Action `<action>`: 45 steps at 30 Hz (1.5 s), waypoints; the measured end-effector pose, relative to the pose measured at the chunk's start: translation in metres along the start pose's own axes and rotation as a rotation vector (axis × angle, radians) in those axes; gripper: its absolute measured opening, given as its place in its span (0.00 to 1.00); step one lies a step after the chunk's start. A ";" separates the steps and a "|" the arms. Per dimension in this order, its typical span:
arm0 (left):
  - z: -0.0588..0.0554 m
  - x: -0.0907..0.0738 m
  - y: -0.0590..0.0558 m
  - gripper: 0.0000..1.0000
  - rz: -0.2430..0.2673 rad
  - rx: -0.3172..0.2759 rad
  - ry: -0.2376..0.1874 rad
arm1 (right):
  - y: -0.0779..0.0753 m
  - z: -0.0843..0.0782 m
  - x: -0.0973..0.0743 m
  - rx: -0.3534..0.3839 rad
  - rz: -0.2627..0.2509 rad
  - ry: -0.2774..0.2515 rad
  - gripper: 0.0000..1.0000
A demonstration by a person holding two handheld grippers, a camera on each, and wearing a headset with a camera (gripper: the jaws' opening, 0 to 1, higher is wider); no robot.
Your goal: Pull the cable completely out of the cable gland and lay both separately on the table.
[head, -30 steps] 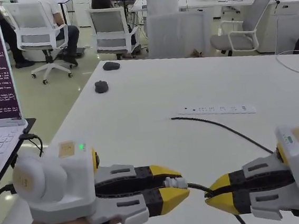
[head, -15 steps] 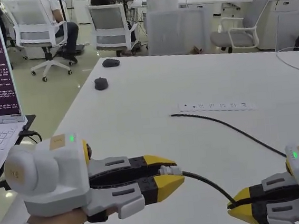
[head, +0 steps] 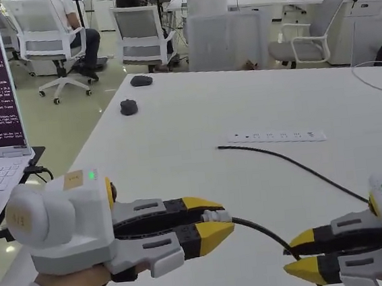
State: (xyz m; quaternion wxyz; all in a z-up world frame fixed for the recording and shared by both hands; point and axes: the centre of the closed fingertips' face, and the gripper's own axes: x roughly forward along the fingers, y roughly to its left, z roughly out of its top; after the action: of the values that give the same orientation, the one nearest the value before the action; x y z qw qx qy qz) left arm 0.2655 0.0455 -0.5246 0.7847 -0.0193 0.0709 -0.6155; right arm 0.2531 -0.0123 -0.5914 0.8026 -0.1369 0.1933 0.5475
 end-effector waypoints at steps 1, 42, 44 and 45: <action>0.000 0.000 0.000 0.16 -0.001 -0.002 -0.001 | 0.000 0.005 0.000 -0.011 0.001 -0.010 0.19; 0.001 0.003 -0.006 0.16 -0.028 -0.007 -0.007 | 0.016 0.058 0.018 -0.147 0.080 -0.083 0.03; 0.000 0.003 -0.006 0.16 -0.027 -0.004 -0.001 | 0.015 0.057 0.019 -0.145 0.082 -0.081 0.03; -0.001 0.002 -0.006 0.16 -0.026 -0.004 0.002 | 0.015 0.056 0.020 -0.144 0.082 -0.080 0.03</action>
State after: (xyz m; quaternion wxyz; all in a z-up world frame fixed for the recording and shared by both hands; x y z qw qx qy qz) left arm 0.2603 0.0417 -0.5249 0.7767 -0.0212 0.0726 -0.6254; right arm 0.2547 0.0334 -0.5513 0.7748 -0.1643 0.1268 0.5972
